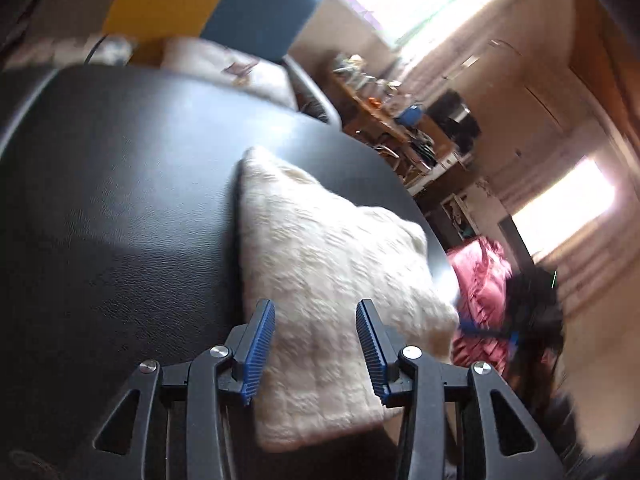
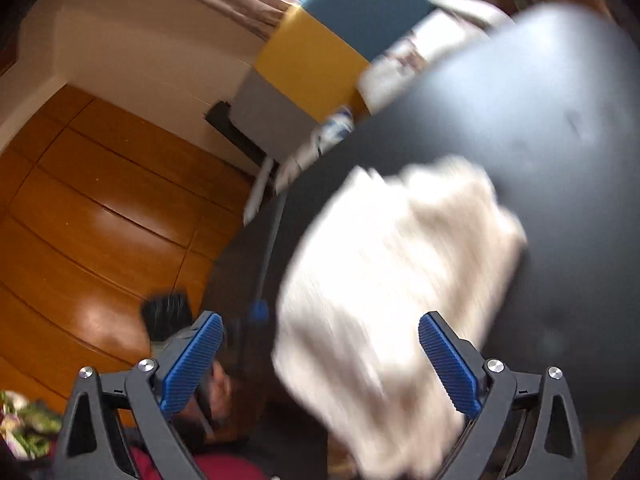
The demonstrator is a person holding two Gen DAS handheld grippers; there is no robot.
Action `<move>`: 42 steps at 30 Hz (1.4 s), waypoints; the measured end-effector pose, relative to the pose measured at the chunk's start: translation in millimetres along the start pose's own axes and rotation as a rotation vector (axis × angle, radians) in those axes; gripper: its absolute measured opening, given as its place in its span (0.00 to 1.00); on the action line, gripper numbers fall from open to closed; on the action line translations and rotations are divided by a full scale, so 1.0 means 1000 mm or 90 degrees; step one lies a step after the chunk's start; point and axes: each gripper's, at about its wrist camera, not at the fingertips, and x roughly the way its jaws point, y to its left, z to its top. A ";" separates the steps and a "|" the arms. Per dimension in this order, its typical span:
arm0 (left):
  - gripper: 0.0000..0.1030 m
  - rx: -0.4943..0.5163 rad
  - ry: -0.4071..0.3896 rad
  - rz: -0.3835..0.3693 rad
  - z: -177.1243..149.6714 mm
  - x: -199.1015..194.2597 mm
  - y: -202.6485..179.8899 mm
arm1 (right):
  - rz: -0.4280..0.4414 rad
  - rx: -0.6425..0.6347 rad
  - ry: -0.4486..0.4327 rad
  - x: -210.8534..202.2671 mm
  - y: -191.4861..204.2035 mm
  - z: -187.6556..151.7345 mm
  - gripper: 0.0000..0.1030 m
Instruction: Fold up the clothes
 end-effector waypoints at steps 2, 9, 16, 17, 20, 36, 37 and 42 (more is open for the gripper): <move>0.42 -0.018 0.015 -0.012 0.014 0.010 0.002 | -0.003 0.046 0.003 -0.006 -0.017 -0.013 0.97; 0.41 -0.061 0.058 -0.023 0.051 0.054 0.020 | -0.004 0.106 -0.002 0.013 -0.047 -0.028 0.97; 0.42 -0.084 0.091 -0.060 0.064 0.090 0.039 | -0.002 0.103 0.006 0.039 -0.042 -0.011 1.00; 0.42 -0.082 0.094 -0.069 0.065 0.092 0.040 | -0.009 0.100 0.012 0.043 -0.040 -0.009 1.00; 0.42 -0.061 0.095 -0.087 0.068 0.096 0.038 | -0.014 0.094 0.022 0.038 -0.040 -0.016 1.00; 0.77 0.048 0.122 -0.098 0.067 0.123 0.033 | -0.140 0.049 0.020 -0.012 -0.028 -0.064 0.52; 0.80 0.054 0.123 -0.096 0.064 0.125 0.029 | -0.147 0.042 0.018 -0.013 -0.027 -0.067 0.51; 0.55 0.056 0.157 -0.111 0.057 0.131 0.014 | -0.127 0.041 0.020 -0.016 -0.027 -0.074 0.65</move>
